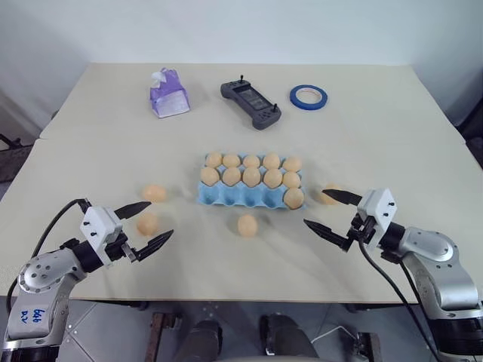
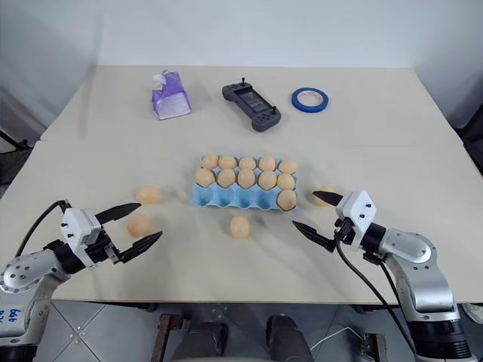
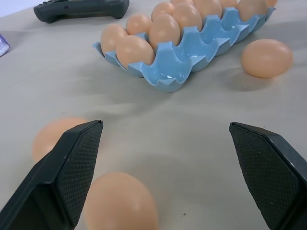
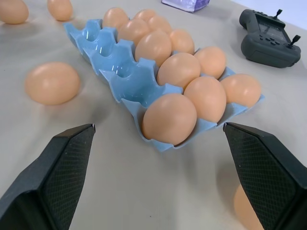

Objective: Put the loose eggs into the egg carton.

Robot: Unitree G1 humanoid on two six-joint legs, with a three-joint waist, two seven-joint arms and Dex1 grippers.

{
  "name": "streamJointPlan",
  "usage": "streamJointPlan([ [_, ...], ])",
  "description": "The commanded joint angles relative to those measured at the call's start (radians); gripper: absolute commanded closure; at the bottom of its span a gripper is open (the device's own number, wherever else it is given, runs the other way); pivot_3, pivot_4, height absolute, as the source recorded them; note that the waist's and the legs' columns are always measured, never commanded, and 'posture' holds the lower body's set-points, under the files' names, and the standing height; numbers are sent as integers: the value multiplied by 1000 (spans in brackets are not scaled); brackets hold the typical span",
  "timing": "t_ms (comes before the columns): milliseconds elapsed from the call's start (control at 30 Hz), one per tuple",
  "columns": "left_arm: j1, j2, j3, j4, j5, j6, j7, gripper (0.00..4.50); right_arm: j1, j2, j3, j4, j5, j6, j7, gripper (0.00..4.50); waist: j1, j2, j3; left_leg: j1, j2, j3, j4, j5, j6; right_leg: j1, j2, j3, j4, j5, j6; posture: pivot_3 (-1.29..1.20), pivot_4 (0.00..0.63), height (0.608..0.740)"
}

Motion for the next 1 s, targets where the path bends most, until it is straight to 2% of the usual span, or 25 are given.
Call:
streamJointPlan([
  [33,-9,18,16,-6,30,-33,11,0,-9,5,-5,-10,1,-11,-10,13,0,0,0,0,0,0,0,0,0,0,0,0,0,0,0,0,150,740],
  [133,-32,3,1,-9,20,-28,11,0,-14,11,-15,-15,4,-7,-30,13,0,0,0,0,0,0,0,0,0,0,0,0,0,0,0,0,150,740],
  [233,-61,1,-56,-39,2,8,-25,0,23,24,-94,-52,31,20,-111,13,1,0,0,0,0,0,0,0,0,0,0,0,0,0,0,0,150,740],
  [433,-156,-14,-183,-28,3,15,-97,0,170,98,-253,-132,49,56,-291,13,17,0,0,-1,0,0,0,0,-1,-1,0,-1,0,0,0,0,150,740],
  [567,-245,-43,-288,2,17,-24,-178,0,275,125,-255,-124,-2,23,-314,13,23,0,0,-1,0,0,0,0,0,0,0,0,0,0,0,0,150,740],
  [733,-279,-56,-317,36,8,-47,-227,0,232,119,-192,-100,-33,36,-312,13,-10,0,0,3,0,7,0,1,1,0,0,4,3,1,1,0,150,740],
  [1000,-242,-62,-302,21,15,-45,-195,0,-11,66,-80,100,-85,42,-250,13,-25,0,0,4,0,8,1,2,2,0,1,5,5,3,1,0,150,740],
])
